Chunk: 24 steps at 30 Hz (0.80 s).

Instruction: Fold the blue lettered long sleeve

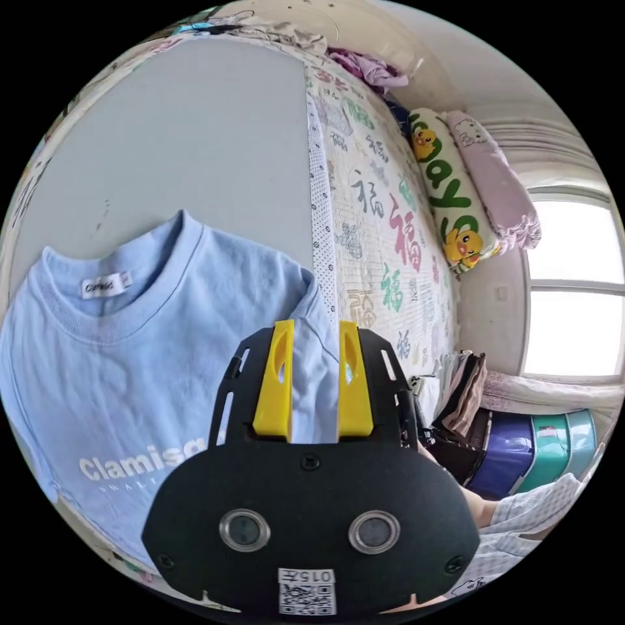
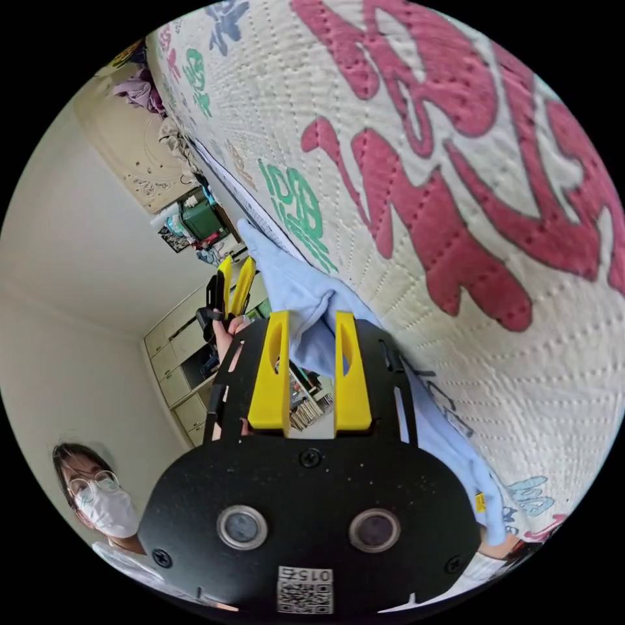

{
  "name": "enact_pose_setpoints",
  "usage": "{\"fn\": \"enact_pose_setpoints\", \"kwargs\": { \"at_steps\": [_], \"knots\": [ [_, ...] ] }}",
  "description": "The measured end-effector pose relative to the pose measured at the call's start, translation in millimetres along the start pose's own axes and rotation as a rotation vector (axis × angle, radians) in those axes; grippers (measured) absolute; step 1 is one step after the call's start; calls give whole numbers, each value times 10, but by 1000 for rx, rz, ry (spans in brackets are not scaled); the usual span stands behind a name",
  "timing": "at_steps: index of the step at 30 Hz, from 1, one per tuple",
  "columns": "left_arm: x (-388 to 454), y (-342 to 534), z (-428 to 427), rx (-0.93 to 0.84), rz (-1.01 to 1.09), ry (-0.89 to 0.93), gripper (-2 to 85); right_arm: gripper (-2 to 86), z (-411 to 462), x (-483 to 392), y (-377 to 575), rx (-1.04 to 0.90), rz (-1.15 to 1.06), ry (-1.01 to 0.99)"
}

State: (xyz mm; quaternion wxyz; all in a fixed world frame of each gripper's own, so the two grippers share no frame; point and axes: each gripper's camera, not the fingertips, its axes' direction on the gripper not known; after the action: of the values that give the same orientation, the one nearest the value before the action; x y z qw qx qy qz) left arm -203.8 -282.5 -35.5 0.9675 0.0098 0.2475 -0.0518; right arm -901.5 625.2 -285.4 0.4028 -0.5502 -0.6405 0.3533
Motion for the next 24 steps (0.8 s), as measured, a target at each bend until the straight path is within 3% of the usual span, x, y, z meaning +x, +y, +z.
{"fn": "enact_pose_setpoints", "kwargs": {
  "at_steps": [4,9,15,17,20,24],
  "knots": [
    [146,-172,185,-39,12,-81,44,62,-197,-118,16,46,-55,-12],
    [317,-317,272,-27,66,-59,-4,25,-405,-438,160,53,-181,162],
    [449,-319,288,-12,44,-104,13,1,-587,-782,395,163,-234,269],
    [446,-196,245,-10,25,-192,64,5,-695,-864,430,167,-224,234],
    [410,-47,241,-22,55,-222,91,40,-740,-1160,550,120,-314,195],
    [378,-40,255,-28,72,-142,68,86,-388,-1789,736,-6,-509,385]
  ]
}}
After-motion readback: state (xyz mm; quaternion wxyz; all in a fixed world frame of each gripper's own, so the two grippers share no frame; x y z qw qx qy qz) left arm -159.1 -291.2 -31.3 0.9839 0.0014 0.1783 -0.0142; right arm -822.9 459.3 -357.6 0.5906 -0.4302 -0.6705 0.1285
